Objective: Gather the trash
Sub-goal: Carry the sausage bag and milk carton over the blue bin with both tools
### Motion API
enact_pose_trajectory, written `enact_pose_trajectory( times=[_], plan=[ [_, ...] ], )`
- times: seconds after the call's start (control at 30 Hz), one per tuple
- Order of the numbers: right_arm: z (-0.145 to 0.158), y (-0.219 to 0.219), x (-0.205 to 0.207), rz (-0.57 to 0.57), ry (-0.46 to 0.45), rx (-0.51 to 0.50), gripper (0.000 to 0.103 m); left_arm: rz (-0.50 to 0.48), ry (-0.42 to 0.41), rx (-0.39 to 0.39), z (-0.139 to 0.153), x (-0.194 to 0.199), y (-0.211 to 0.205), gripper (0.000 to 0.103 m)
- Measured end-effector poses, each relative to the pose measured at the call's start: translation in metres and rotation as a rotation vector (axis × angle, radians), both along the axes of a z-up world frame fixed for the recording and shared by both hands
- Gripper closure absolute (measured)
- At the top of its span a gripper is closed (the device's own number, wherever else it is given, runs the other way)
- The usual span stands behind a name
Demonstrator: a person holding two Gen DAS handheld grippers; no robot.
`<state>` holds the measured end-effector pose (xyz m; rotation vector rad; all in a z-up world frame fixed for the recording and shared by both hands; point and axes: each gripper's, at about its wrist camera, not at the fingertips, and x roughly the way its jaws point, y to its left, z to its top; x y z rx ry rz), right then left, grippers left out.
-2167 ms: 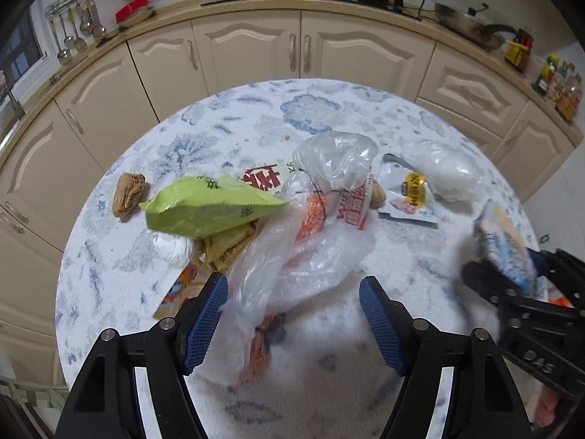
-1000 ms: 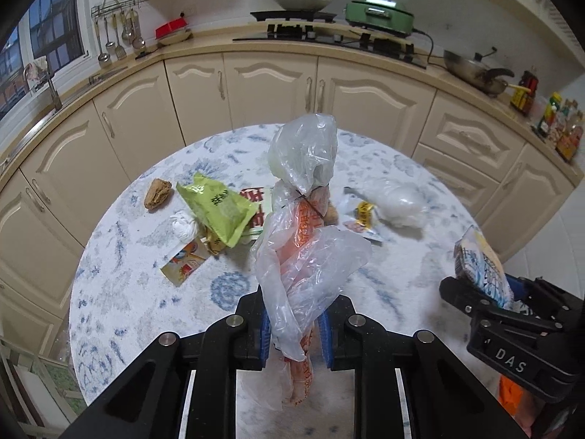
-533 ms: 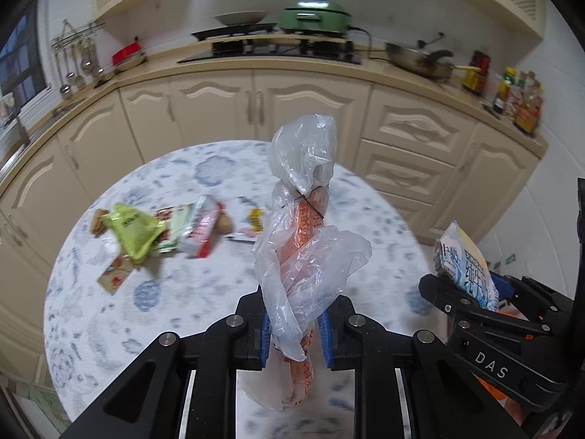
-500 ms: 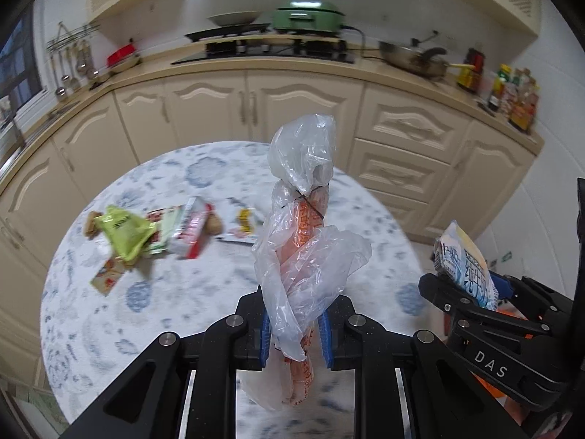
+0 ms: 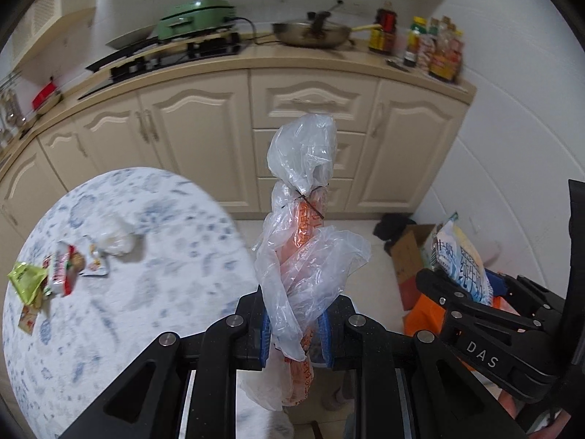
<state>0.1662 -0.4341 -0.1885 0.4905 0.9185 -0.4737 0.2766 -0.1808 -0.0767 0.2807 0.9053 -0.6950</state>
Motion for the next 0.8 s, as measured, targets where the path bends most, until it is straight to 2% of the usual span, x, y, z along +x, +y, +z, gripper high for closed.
enact_pose_trajectory(
  times=[0.43,0.8],
  plan=[
    [-0.044,-0.081,-0.048,-0.156,0.070,0.052,0.044,-0.128,0.064,0.116,-0.058,0.003,-0.139,0.085],
    [-0.077,-0.118,-0.054,-0.196,0.111,0.101,0.044,-0.140,0.105,0.193,-0.101,0.028,-0.206,0.085]
  ],
)
